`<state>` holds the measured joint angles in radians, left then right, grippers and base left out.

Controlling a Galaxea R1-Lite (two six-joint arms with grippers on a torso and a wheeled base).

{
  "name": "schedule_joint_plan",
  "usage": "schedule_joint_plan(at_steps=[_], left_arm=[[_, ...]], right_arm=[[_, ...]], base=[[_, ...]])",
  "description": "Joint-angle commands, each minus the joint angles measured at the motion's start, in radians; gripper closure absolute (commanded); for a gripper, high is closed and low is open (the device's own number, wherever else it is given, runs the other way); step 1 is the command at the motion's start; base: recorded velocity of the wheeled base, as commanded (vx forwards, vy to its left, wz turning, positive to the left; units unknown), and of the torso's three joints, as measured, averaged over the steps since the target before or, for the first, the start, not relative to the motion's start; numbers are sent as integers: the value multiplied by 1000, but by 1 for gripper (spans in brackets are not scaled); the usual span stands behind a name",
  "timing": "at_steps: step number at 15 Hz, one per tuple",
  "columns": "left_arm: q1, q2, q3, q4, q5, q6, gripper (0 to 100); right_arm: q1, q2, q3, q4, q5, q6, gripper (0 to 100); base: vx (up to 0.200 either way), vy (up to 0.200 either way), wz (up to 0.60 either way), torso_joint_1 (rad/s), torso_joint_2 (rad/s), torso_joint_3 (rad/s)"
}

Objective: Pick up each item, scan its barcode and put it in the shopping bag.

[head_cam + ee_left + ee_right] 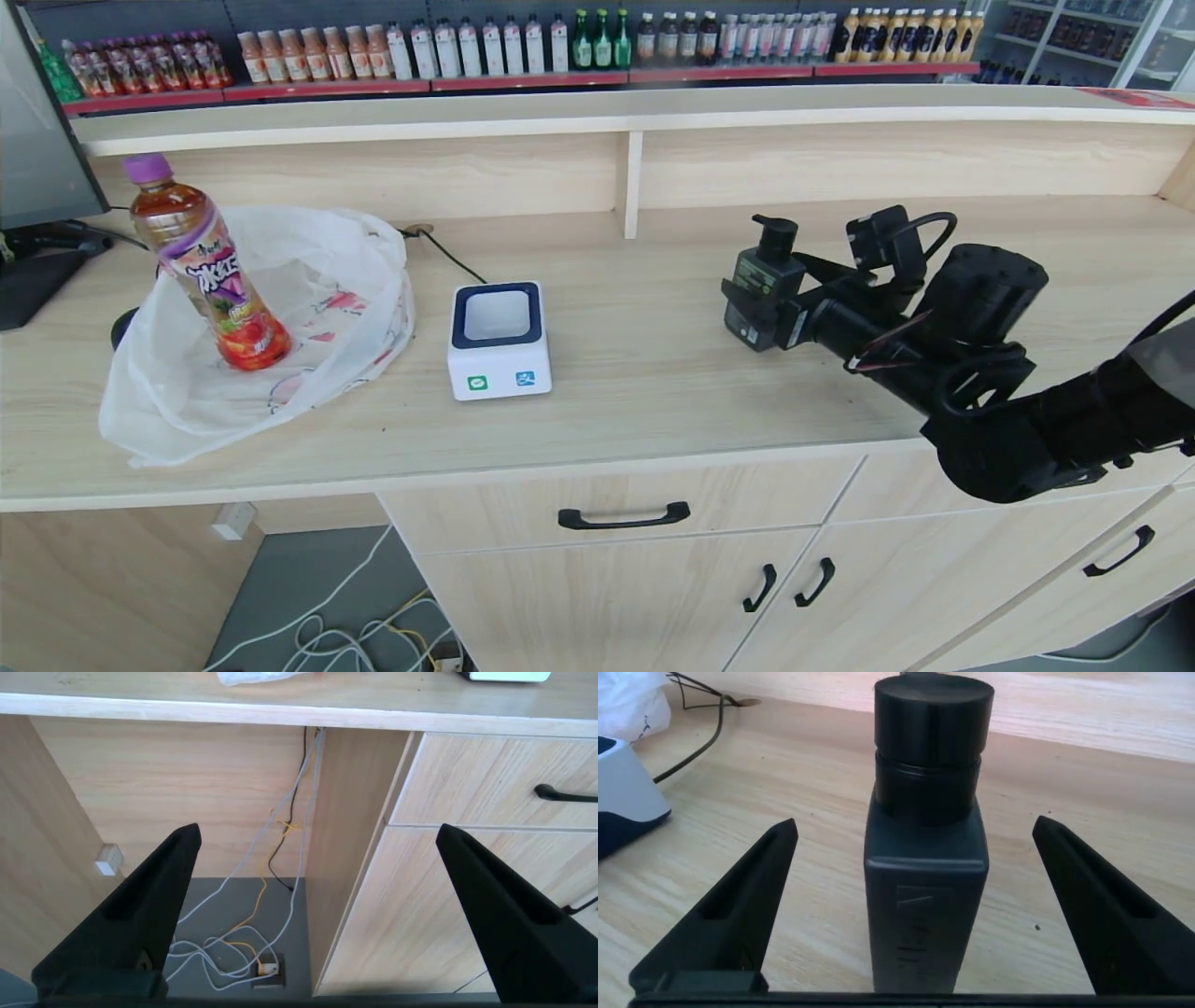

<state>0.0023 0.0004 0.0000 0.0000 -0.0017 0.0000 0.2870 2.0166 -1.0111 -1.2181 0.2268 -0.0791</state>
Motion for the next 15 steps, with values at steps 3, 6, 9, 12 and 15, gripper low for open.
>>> schedule_joint_plan(at_steps=[3,6,9,12,15], left_arm=[[1,0,0,0,0,0,0],[1,0,0,0,0,0,0],[1,0,0,0,0,0,0],[1,0,0,0,0,0,0],[1,0,0,0,0,0,0]], right_arm=[[-11,65,-55,0,6,12,0],[-9,83,-67,8,12,12,0],[-11,110,-98,9,14,12,0],[-8,125,-144,19,14,12,0],[-8,128,-150,19,14,12,0]], base=[[0,0,0,0,0,0],[0,0,0,0,0,0],[0,0,0,0,0,0],[0,0,0,0,0,0],[0,0,0,0,0,0]])
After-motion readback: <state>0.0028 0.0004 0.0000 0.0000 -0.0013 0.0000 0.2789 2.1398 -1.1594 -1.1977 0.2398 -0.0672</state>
